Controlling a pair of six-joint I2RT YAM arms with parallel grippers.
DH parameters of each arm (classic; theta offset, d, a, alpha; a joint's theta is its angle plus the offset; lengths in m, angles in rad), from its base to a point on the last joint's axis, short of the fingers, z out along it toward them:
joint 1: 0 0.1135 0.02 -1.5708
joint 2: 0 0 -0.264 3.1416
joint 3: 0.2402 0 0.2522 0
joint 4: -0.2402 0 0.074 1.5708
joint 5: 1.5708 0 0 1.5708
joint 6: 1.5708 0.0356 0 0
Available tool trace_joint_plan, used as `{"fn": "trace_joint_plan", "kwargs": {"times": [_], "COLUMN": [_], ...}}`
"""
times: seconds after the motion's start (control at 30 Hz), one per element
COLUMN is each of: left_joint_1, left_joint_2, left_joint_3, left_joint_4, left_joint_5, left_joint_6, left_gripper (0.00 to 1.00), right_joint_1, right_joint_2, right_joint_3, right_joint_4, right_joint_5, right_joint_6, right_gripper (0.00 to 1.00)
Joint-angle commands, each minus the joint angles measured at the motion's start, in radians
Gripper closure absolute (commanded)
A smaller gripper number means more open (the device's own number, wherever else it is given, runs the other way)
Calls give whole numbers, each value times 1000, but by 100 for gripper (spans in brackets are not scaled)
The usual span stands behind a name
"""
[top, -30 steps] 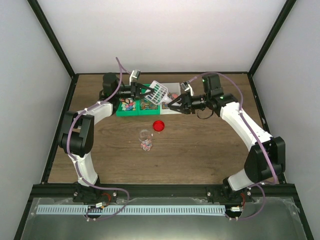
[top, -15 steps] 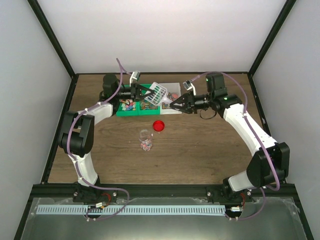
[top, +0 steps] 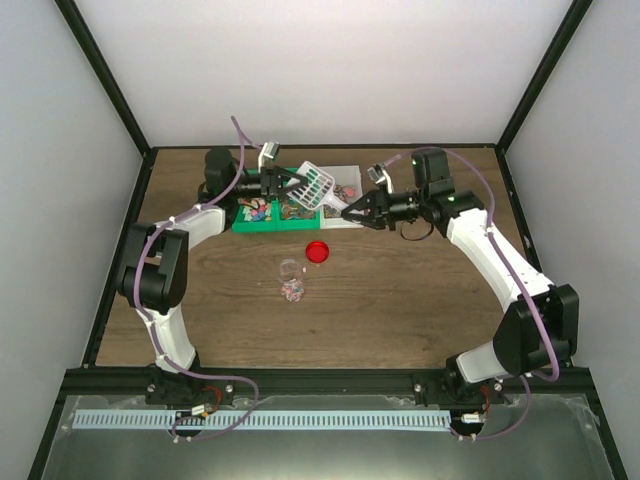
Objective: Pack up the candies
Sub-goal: Adjust the spatula, then scoop the fake candies from the storage box.
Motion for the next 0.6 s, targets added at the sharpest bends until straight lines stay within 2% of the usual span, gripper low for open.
{"fn": "trace_joint_plan", "kwargs": {"times": [0.0,0.03,0.13,0.23,0.3,0.37,0.57], "left_joint_1": [18,32,100,135,133,133,118], "left_joint_2": [-11,-13,-66,-131,-159,-180,-219], "left_joint_3": [-13,-15,-57,3,50,65,76], "left_joint_4": [-25,-59,-204,-576,-762,-853,-996], "left_joint_5": [-45,-77,-262,-504,-668,-779,-1044], "left_joint_6": [50,70,172,447,590,659,784], "left_gripper": [25,21,19,19,4,0,0], "right_joint_1": [-1,-3,-3,-2,-1,1,21], "right_joint_2": [-37,-39,-47,-64,-69,-61,-61], "right_joint_3": [-1,-2,-22,-62,-91,-109,-159], "right_joint_4": [58,63,90,139,179,227,411], "right_joint_5": [-28,-15,40,158,206,220,283], "right_joint_6": [26,38,109,263,371,480,786], "right_gripper": [99,99,99,99,99,99,99]}}
